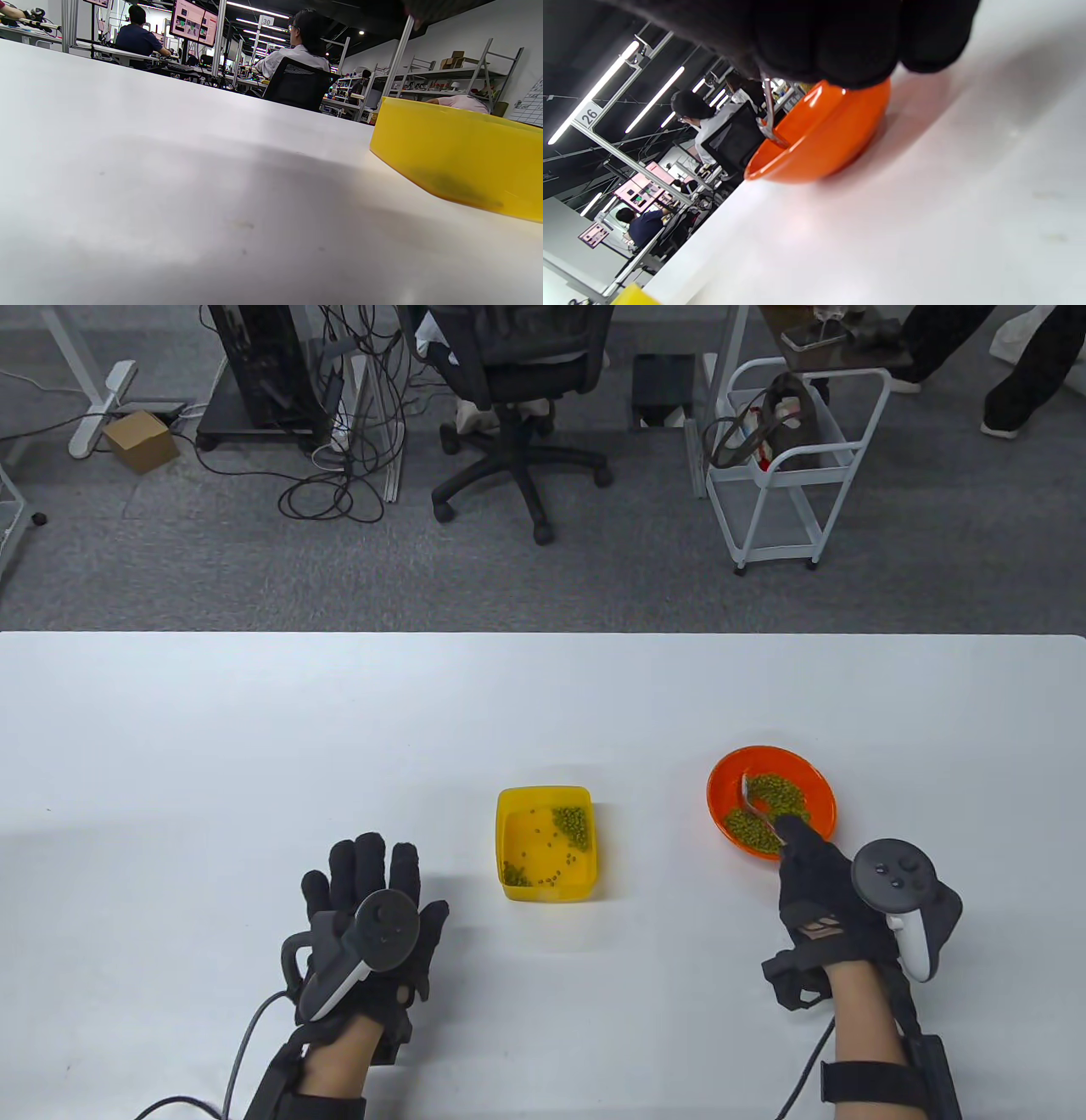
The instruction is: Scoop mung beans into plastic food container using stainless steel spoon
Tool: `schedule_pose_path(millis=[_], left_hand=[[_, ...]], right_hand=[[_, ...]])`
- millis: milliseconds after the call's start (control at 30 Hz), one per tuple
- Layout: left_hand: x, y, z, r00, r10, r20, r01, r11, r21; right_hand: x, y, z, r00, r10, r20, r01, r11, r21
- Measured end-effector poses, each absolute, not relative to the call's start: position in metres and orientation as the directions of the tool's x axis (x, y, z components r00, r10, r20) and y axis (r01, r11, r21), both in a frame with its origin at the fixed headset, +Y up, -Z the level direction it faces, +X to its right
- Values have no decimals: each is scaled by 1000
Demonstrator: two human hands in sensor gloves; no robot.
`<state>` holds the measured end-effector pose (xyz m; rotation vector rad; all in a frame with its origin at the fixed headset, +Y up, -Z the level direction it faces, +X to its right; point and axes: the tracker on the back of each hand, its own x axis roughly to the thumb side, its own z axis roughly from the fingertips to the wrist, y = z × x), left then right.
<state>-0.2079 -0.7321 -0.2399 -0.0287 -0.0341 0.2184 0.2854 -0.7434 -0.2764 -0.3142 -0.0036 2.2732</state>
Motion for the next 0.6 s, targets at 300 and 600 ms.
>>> schedule_pose_path(millis=[300, 600], left_hand=[[-208, -732, -240, 976, 217, 29, -216, 976, -37], [-208, -732, -240, 975, 218, 29, -217, 975, -39]], right_hand=[[273, -750, -281, -671, 690, -269, -693, -714, -101], [275, -738, -273, -843, 387, -373, -363, -922, -136]])
